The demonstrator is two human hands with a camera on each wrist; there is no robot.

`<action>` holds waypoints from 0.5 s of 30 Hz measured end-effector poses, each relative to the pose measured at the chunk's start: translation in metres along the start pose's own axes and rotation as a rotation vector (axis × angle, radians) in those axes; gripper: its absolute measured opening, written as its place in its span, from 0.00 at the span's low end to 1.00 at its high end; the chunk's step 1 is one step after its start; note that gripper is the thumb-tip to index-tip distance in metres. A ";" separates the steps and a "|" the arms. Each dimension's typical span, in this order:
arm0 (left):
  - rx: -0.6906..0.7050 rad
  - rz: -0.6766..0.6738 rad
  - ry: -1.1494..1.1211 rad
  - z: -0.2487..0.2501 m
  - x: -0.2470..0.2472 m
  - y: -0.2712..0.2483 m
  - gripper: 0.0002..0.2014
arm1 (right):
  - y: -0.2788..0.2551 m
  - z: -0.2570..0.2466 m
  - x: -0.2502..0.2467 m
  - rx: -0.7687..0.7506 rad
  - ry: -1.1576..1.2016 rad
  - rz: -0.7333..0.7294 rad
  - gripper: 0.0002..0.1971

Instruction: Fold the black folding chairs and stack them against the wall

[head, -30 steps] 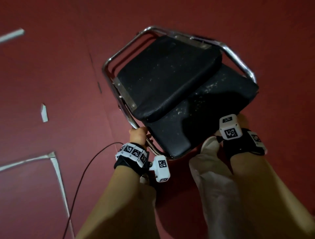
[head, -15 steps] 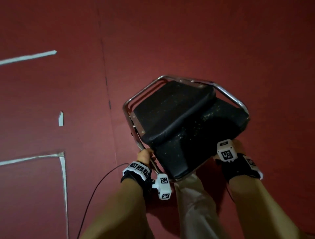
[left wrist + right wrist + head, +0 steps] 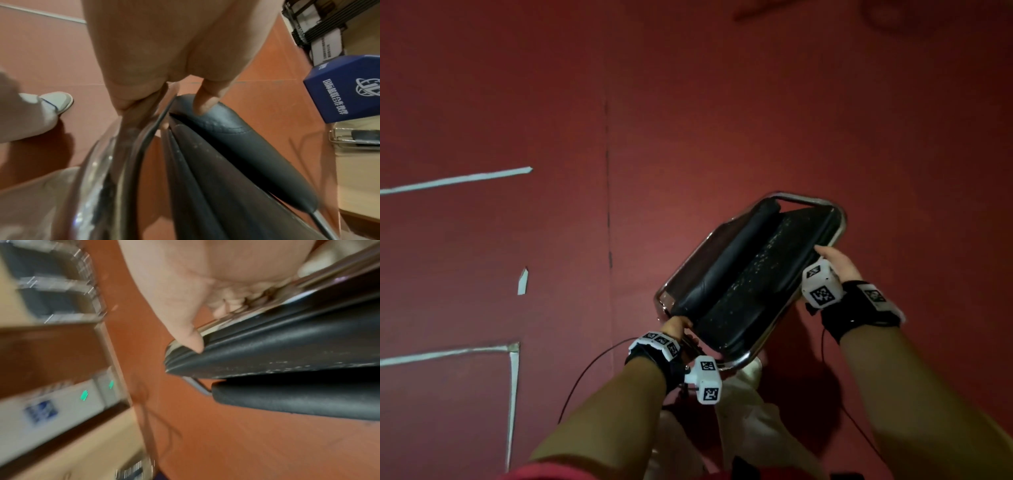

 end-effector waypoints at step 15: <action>0.116 -0.148 0.194 0.091 -0.055 0.047 0.04 | -0.009 -0.011 0.103 -0.049 -0.141 0.186 0.10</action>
Point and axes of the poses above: each hand's wrist, its own y-axis towards the middle knuckle, its own x-axis out of the palm, z = x × y, the point moved 8 cm from there along y, towards the middle knuckle, and after that the axes turned 14 degrees about x, right-handed, at the moved point
